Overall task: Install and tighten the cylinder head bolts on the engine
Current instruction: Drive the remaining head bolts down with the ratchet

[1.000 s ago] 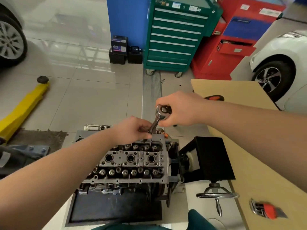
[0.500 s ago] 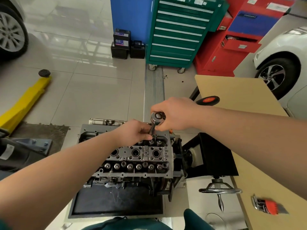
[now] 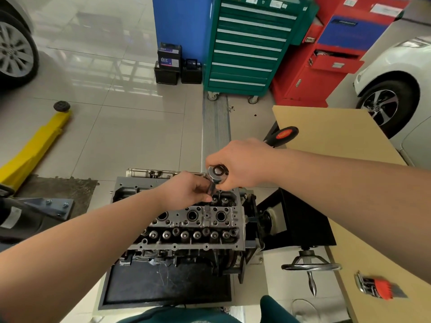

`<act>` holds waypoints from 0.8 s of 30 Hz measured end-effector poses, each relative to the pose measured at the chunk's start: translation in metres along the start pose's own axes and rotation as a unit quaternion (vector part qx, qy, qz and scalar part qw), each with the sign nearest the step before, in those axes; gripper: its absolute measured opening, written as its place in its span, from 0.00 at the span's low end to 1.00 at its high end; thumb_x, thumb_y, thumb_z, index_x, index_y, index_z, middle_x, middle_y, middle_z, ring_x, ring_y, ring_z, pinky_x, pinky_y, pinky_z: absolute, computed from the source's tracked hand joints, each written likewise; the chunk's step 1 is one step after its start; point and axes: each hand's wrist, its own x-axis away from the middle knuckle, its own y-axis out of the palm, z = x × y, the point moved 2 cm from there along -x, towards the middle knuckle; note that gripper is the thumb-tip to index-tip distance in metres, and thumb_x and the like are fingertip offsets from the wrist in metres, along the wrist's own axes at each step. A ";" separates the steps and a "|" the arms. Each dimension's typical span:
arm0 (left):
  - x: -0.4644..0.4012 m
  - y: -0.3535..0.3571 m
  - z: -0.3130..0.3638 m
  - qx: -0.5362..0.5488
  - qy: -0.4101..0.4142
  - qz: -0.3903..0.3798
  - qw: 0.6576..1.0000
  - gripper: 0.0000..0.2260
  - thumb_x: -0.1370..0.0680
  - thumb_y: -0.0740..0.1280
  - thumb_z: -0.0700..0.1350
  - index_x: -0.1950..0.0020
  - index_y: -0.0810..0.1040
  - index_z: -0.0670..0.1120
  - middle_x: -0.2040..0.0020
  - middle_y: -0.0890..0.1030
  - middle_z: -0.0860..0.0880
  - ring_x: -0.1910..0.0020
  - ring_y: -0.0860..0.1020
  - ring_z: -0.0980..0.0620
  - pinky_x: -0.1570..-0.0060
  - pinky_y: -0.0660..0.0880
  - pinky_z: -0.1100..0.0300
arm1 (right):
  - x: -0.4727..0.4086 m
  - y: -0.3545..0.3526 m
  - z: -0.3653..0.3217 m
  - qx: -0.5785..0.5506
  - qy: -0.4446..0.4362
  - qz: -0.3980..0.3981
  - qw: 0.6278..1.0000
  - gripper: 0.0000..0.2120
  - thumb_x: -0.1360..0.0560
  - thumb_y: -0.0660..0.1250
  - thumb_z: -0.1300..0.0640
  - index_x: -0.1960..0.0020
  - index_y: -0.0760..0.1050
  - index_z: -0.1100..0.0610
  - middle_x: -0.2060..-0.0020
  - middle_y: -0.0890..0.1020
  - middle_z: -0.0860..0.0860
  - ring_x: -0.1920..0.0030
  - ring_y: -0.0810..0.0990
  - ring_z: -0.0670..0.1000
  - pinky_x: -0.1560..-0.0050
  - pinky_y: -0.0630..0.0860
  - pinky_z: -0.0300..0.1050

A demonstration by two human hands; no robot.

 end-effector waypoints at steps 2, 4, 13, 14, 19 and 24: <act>-0.002 0.002 -0.002 -0.006 -0.006 0.001 1.000 0.06 0.21 0.76 0.49 0.57 0.83 0.50 0.65 0.82 0.55 0.64 0.77 0.59 0.63 0.71 0.71 | -0.002 -0.001 0.000 0.024 -0.016 0.001 1.000 0.12 0.30 0.67 0.38 0.52 0.71 0.42 0.66 0.76 0.41 0.63 0.73 0.42 0.69 0.62 0.43; -0.003 0.002 -0.002 0.001 -0.004 0.012 1.000 0.07 0.22 0.76 0.49 0.52 0.85 0.46 0.64 0.83 0.54 0.63 0.78 0.60 0.61 0.72 0.72 | -0.003 -0.002 0.001 0.037 -0.026 0.001 0.999 0.12 0.30 0.67 0.38 0.53 0.70 0.42 0.66 0.76 0.41 0.63 0.73 0.41 0.69 0.60 0.42; -0.003 0.013 0.005 0.028 -0.029 0.031 0.999 0.05 0.22 0.76 0.50 0.50 0.84 0.50 0.57 0.86 0.54 0.56 0.83 0.54 0.49 0.80 0.55 | -0.004 -0.008 0.008 0.046 -0.068 -0.072 0.994 0.11 0.26 0.70 0.42 0.47 0.73 0.42 0.63 0.78 0.42 0.60 0.77 0.47 0.58 0.78 0.50; -0.002 0.013 0.005 0.025 -0.029 0.032 0.999 0.05 0.22 0.76 0.50 0.51 0.84 0.51 0.59 0.85 0.55 0.58 0.82 0.56 0.51 0.79 0.56 | -0.004 -0.007 0.006 0.058 -0.070 -0.070 0.993 0.10 0.25 0.69 0.42 0.48 0.73 0.42 0.63 0.77 0.43 0.60 0.77 0.48 0.57 0.78 0.51; 0.006 0.012 0.010 0.024 -0.015 0.050 0.998 0.06 0.22 0.75 0.48 0.54 0.80 0.57 0.62 0.83 0.62 0.61 0.80 0.62 0.56 0.76 0.61 | -0.001 0.005 -0.011 0.108 -0.032 0.000 0.994 0.13 0.26 0.68 0.38 0.55 0.67 0.44 0.69 0.70 0.41 0.65 0.72 0.50 0.69 0.60 0.42; 0.008 0.027 0.039 0.171 -0.029 0.095 0.980 0.10 0.19 0.70 0.42 0.54 0.79 0.58 0.60 0.83 0.65 0.60 0.80 0.65 0.61 0.73 0.71 | 0.005 0.012 -0.020 0.114 0.035 0.001 0.993 0.16 0.29 0.69 0.35 0.54 0.67 0.43 0.68 0.66 0.42 0.62 0.71 0.53 0.62 0.66 0.48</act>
